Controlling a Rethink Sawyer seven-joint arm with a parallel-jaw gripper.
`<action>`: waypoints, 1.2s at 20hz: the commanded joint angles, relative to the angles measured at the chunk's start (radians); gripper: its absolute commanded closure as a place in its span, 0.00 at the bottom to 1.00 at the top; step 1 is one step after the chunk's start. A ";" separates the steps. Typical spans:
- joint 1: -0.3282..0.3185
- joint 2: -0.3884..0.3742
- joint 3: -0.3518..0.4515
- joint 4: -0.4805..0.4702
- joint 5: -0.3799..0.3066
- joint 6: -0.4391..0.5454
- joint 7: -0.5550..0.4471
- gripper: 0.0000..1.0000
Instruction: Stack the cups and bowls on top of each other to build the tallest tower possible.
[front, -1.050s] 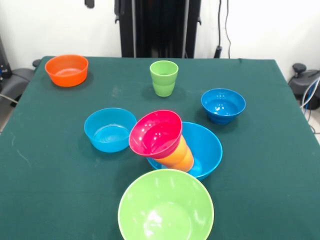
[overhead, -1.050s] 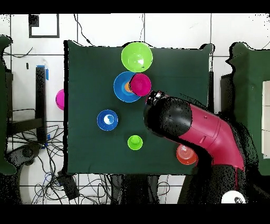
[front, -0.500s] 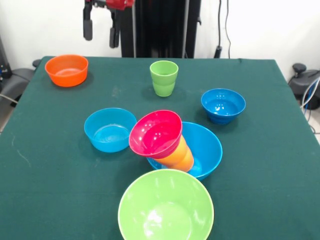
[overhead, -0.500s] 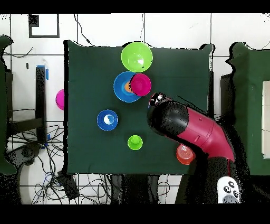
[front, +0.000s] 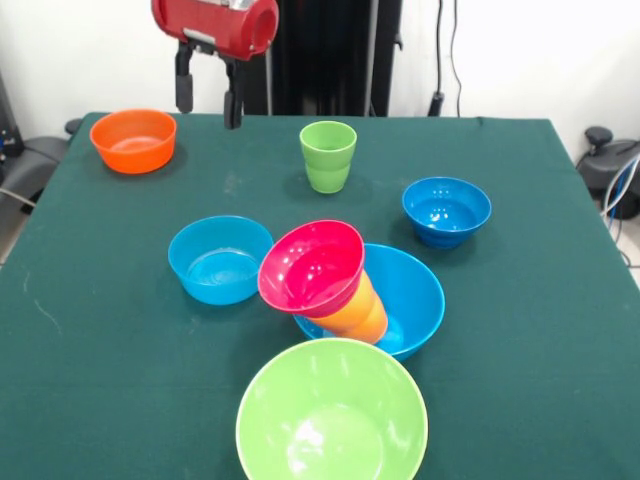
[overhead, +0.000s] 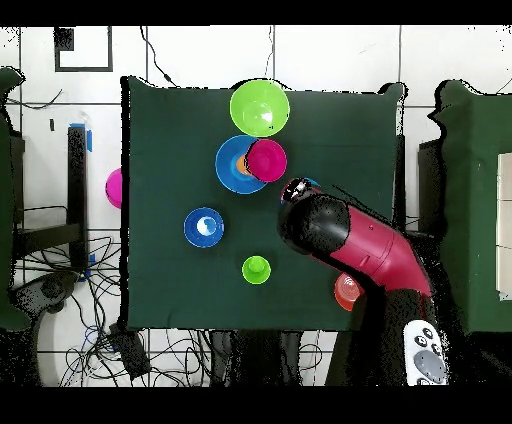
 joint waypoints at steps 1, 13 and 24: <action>-0.008 0.063 0.101 0.128 0.063 -0.113 0.219 0.00; -0.027 0.125 0.224 0.175 0.142 -0.253 0.295 0.00; -0.054 0.149 0.285 0.174 0.137 -0.320 0.343 0.00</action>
